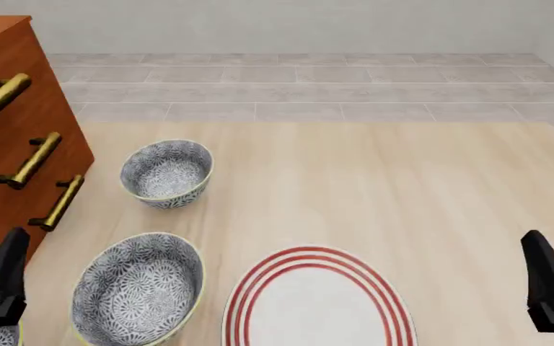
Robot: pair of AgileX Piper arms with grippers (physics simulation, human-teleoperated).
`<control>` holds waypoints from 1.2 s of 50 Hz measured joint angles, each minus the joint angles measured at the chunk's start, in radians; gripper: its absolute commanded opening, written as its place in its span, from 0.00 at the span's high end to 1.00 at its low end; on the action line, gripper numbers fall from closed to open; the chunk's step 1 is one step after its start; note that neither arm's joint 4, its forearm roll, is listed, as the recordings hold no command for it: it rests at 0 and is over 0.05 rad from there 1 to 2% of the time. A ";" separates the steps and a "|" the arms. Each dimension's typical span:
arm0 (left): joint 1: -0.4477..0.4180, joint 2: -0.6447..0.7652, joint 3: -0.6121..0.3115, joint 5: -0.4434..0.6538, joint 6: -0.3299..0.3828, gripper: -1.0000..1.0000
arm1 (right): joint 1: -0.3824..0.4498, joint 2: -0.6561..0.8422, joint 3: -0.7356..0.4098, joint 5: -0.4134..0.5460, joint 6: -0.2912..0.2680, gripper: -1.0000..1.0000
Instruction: Put the bowl at the front on the plate.
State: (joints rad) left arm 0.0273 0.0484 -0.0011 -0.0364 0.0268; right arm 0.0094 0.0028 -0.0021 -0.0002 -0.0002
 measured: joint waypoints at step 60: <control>-0.147 0.402 -0.296 -0.018 0.028 0.00 | -0.010 0.003 -0.002 0.000 0.000 0.00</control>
State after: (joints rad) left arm -0.1199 0.4506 -0.2969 -0.0541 0.0548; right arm -0.0004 0.0062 -0.0044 -0.0004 -0.0006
